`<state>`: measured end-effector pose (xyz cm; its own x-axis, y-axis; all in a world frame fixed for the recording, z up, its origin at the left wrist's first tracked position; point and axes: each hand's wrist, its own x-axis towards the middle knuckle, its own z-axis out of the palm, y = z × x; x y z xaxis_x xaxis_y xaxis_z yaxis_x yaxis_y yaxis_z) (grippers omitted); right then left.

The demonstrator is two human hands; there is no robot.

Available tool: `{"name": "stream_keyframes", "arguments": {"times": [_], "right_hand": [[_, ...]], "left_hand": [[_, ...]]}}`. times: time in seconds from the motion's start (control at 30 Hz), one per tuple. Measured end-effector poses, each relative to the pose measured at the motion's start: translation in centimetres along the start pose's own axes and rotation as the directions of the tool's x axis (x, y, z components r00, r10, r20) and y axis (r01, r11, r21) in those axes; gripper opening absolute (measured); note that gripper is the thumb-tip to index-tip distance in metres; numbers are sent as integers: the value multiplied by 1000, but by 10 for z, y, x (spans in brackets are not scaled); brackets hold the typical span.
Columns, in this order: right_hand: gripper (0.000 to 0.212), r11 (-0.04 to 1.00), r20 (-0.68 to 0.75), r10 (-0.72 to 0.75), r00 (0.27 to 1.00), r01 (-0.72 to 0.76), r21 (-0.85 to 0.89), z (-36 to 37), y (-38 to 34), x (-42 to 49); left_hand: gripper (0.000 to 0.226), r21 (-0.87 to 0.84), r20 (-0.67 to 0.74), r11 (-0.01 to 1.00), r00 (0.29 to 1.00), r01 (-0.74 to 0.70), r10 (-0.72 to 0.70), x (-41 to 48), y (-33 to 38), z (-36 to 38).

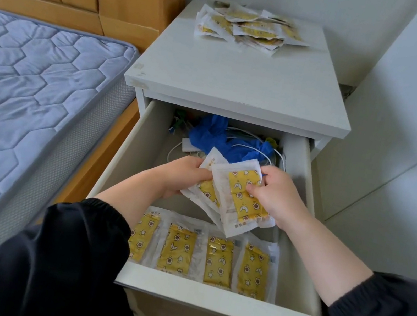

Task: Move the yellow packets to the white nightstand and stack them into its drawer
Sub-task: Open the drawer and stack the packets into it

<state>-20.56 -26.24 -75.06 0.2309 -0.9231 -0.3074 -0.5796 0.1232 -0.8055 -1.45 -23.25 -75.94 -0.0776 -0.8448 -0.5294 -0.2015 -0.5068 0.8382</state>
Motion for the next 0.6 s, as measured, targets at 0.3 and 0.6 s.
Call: {"name": "stream_keyframes", "arguments": {"times": [0.3,0.6], "right_hand": [[28,968,278,150,949,-84,-236,-17,-6,2],[38,851,431,165,887,92,-516,-25,-11,-1]], "left_hand": [[17,195,96,980,995,-48,29,-1,-6,4],[26,241,275,969,961,-44,-24,-1,-10,11]]}}
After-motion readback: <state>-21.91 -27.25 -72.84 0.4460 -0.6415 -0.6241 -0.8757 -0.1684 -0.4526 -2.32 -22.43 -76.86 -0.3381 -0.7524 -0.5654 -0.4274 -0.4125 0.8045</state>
